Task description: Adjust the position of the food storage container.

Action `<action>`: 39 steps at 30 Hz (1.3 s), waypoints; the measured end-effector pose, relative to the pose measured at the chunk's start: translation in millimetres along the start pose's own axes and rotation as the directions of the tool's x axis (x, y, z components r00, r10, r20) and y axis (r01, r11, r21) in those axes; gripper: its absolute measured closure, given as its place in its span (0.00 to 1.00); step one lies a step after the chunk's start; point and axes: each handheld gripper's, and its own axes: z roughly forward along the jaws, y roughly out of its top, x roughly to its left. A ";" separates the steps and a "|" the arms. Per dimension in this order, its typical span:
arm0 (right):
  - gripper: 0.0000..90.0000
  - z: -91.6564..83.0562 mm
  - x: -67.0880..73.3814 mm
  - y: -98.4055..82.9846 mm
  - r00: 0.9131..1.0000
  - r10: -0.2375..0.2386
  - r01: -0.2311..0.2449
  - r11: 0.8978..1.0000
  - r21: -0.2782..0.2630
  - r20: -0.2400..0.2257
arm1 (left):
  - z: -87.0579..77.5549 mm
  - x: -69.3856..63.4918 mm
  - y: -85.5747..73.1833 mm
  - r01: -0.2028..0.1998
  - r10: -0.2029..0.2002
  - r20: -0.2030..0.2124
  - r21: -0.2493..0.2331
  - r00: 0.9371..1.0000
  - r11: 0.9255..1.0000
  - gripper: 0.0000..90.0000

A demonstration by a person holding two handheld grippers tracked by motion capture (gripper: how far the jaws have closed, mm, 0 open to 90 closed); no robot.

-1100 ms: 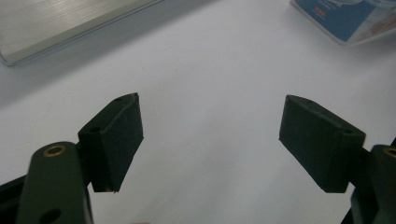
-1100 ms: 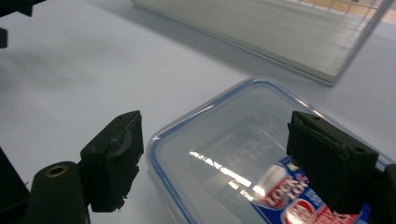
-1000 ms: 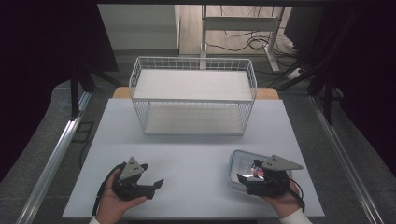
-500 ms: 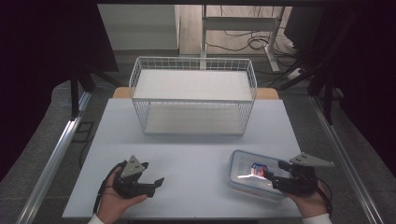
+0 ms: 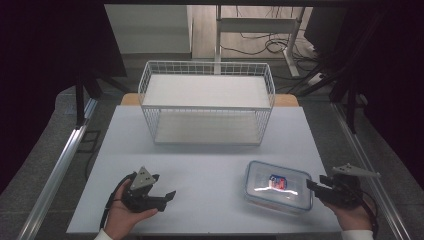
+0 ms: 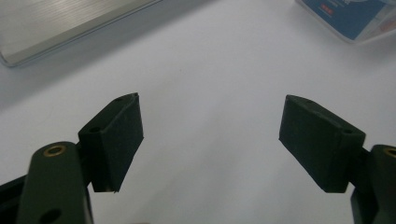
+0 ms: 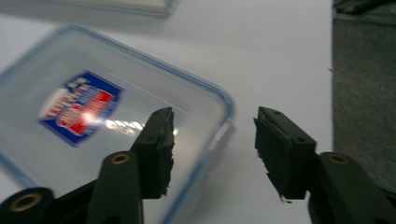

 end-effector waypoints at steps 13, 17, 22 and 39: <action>0.97 17.4 -23.6 -7.1 0.999 0.006 -0.011 0.995 0.104 0.045 | 0.9 -0.1 -0.4 -0.007 0.007 -0.004 0.001 1.000 1.000 0.24; 0.99 28.7 -26.8 -8.9 0.999 0.000 -0.008 0.988 0.154 0.053 | 0.8 0.1 -0.5 -0.007 0.007 -0.006 0.000 1.000 1.000 0.24; 0.99 36.5 -23.3 -8.7 0.999 -0.018 0.010 0.983 0.185 0.039 | 1.2 -0.1 -0.5 -0.013 0.013 -0.006 0.006 1.000 1.000 0.24; 0.99 45.4 -7.6 -6.4 0.998 -0.057 0.048 0.976 0.212 0.037 | 2.1 -0.6 -0.4 -0.016 0.016 -0.008 0.009 1.000 1.000 0.24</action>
